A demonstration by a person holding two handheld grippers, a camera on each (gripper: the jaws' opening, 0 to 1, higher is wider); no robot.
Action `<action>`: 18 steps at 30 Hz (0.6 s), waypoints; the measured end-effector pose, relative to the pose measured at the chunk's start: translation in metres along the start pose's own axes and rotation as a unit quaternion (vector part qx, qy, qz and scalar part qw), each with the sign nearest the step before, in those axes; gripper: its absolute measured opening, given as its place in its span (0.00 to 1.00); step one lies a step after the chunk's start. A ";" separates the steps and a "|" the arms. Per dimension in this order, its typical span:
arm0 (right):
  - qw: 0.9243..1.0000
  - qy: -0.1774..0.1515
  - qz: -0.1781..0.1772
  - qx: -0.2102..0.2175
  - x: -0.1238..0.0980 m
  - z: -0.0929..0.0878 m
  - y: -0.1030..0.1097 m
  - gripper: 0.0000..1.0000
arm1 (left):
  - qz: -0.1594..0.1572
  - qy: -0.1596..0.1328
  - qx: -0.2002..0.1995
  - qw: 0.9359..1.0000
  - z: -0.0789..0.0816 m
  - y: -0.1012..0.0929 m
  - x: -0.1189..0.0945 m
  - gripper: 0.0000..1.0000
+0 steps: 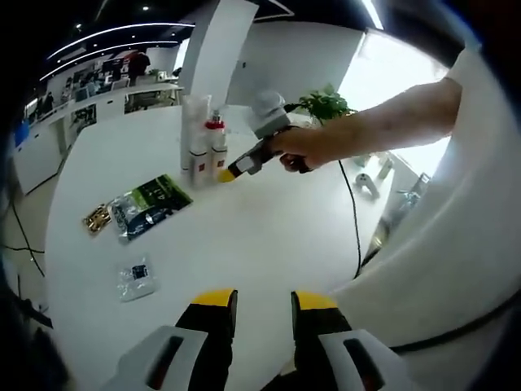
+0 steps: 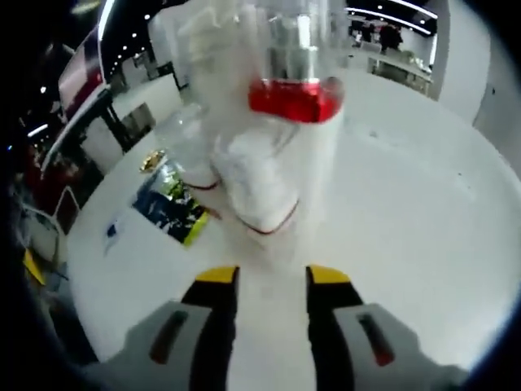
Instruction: Arrange the skincare products in the storage area until every visible bottle or jar stands upright without overlapping.
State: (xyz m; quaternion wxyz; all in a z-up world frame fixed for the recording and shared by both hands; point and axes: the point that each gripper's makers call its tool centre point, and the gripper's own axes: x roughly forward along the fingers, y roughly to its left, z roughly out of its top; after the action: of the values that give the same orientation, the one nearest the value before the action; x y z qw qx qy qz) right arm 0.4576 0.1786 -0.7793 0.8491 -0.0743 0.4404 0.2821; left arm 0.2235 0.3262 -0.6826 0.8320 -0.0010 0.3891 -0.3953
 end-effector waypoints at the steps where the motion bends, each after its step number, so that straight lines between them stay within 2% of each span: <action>1: 1.000 -0.005 0.004 0.009 -0.008 -0.003 0.004 0.35 | -0.003 -0.003 -0.007 1.000 0.002 0.000 0.004 0.28; 3: 0.999 -0.020 0.023 0.030 -0.017 -0.008 0.008 0.35 | -0.004 -0.011 -0.021 1.000 0.006 0.000 0.009 0.28; 6: 0.999 -0.027 0.030 0.031 -0.026 -0.016 0.008 0.36 | -0.001 -0.029 -0.048 0.998 0.014 0.003 0.014 0.28; 9: 0.995 -0.056 0.066 0.049 -0.051 -0.022 0.027 0.39 | 0.014 -0.052 -0.087 0.995 0.028 0.012 0.020 0.28; 13: 0.991 -0.088 0.086 0.057 -0.080 -0.025 0.043 0.42 | 0.033 -0.076 -0.124 0.989 0.039 0.024 0.023 0.28; 16: 0.987 -0.108 0.107 0.053 -0.099 -0.027 0.056 0.45 | 0.043 -0.086 -0.143 0.985 0.042 0.032 0.024 0.28; 18: 0.985 -0.128 0.107 0.053 -0.112 -0.026 0.061 0.48 | 0.054 -0.093 -0.154 0.982 0.042 0.039 0.024 0.29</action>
State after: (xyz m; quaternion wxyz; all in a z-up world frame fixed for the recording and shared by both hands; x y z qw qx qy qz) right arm 0.3553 0.1730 -0.6986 0.8661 0.0550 0.3479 0.3546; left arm 0.2857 0.3241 -0.6813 0.8748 -0.1443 0.3656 -0.2832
